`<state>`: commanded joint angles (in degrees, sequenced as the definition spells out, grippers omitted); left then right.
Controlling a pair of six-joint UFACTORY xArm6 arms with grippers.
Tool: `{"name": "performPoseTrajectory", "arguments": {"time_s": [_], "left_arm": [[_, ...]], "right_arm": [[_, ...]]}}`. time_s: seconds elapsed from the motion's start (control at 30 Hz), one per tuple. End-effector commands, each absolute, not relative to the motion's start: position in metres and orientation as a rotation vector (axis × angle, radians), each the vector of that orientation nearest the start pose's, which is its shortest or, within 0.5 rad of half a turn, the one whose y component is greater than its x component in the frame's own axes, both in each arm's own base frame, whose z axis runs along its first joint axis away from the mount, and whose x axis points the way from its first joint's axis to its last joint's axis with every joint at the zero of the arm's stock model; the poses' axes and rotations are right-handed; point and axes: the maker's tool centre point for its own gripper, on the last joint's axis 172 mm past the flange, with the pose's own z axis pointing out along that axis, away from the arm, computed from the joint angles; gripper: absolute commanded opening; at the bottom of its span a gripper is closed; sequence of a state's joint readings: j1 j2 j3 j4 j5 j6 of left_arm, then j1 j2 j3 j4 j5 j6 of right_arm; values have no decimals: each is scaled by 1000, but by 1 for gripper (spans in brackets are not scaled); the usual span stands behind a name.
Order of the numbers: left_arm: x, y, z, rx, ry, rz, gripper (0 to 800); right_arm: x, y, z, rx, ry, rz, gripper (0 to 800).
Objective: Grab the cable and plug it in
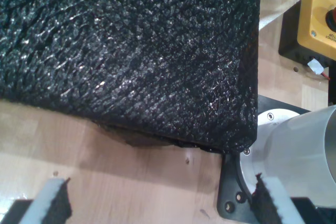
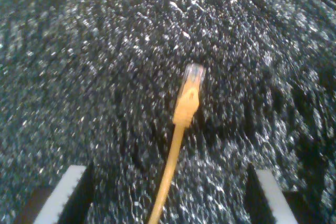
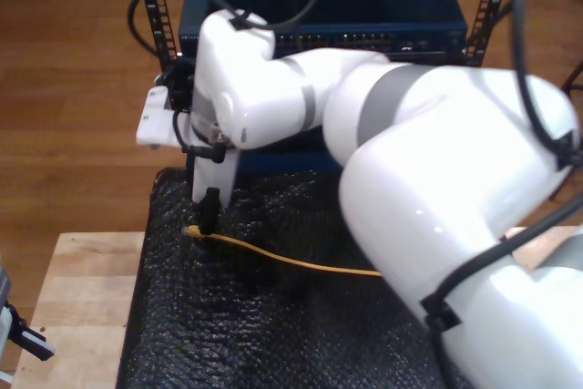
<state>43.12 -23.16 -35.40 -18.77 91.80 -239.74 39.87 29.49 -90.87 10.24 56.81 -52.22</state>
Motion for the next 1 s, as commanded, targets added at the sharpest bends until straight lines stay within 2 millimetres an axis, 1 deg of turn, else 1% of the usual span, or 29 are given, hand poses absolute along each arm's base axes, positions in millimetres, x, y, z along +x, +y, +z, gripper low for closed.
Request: {"name": "performPoseTrajectory", "arguments": {"time_s": [0.17, 0.2, 0.33, 0.47, 0.57, 0.67, 0.87, 0.97, 1.0], "left_arm": [[201, 69, 183, 2028, -1478, 306, 800], [201, 68, 183, 2027, -1478, 306, 800], [201, 68, 183, 2027, -1478, 306, 800], [201, 68, 183, 2027, -1478, 306, 800], [201, 68, 183, 2027, -1478, 306, 800], [201, 68, 183, 2027, -1478, 306, 800], [201, 68, 183, 2028, -1479, 306, 800], [201, 68, 183, 2026, -1480, 307, 800], [200, 68, 183, 2025, -1480, 307, 800]], "right_arm": [[461, 422, 114, -2229, -2072, -102, 690], [459, 425, 113, -2236, -2080, -99, 689], [462, 423, 105, -2271, -2090, -84, 682], [463, 429, 100, -2269, -2093, -81, 670], [460, 433, 98, -2263, -2100, -78, 634], [460, 432, 98, -2280, -2082, -77, 575], [460, 431, 92, -2293, -2089, -65, 497], [462, 433, 93, -2310, -2073, -69, 469], [462, 433, 91, -2312, -2073, -67, 443]]}}
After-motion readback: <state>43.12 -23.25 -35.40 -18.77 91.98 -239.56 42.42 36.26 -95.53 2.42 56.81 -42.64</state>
